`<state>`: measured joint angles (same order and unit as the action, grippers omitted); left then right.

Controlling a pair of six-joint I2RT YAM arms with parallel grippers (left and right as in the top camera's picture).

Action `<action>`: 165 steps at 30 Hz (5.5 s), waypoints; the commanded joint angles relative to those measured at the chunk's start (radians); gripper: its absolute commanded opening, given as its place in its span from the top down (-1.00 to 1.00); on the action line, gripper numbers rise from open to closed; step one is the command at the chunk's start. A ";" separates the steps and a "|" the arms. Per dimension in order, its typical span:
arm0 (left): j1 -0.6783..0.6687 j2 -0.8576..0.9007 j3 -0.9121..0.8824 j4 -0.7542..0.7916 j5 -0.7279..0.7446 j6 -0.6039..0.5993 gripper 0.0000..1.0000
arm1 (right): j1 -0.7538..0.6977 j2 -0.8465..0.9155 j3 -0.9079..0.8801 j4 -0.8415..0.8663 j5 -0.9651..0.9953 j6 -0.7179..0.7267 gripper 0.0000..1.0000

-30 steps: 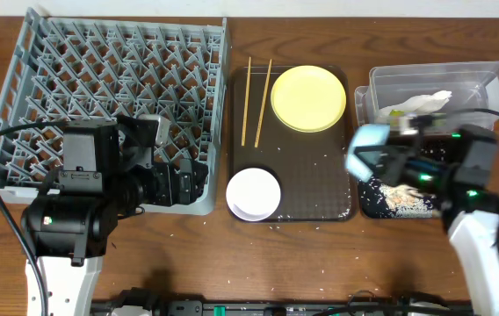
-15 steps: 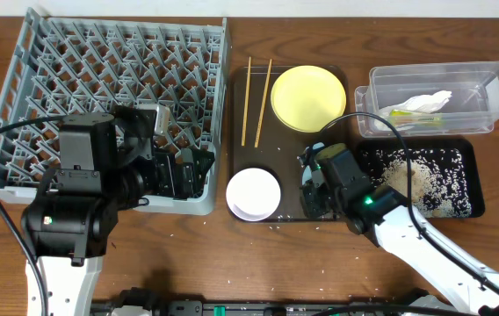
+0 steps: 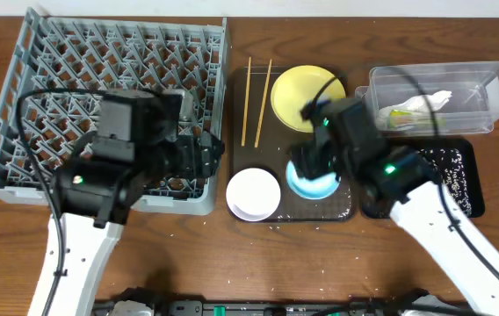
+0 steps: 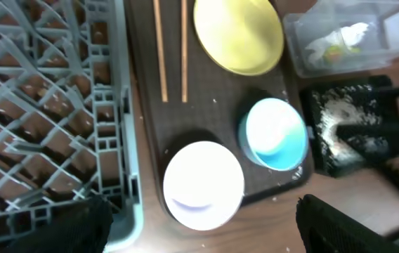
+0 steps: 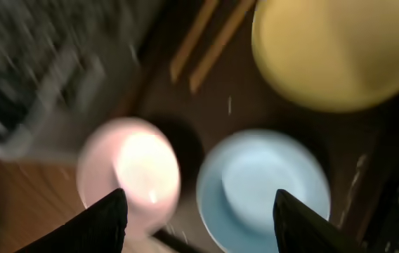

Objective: Sort waste into correct bins and load items into the dishwasher
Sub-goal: 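Set the empty blue bowl back on the brown tray and withdraw right gripper, then reach the left gripper to the chopsticks and grasp one chopstick, then carry the chopstick left and drop it into the dish rack, then return the left gripper to the tray and grasp the second chopstick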

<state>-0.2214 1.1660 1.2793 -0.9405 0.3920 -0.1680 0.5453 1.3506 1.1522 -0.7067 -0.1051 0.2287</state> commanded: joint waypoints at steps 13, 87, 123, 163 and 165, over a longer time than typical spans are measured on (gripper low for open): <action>-0.179 0.124 0.054 0.177 -0.204 -0.058 -0.61 | -0.231 0.031 0.109 -0.123 -0.071 0.140 -0.12; -0.262 0.908 0.055 0.789 -0.372 -0.025 0.84 | -0.643 -0.002 0.109 -0.386 -0.057 0.163 -0.98; -0.082 0.645 0.037 0.405 -0.475 0.019 0.84 | -0.643 -0.002 0.109 -0.386 -0.057 0.163 -0.99; -0.234 0.759 0.038 0.709 -0.484 0.044 0.21 | -0.643 -0.002 0.109 -0.386 -0.057 0.163 -0.99; -0.235 0.791 0.038 0.739 -0.483 0.044 0.22 | -0.643 -0.002 0.108 -0.386 -0.056 0.163 -0.99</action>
<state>-0.4583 1.9114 1.3186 -0.2287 -0.0292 -0.1326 -0.0925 1.3636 1.2491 -1.0920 -0.1585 0.4015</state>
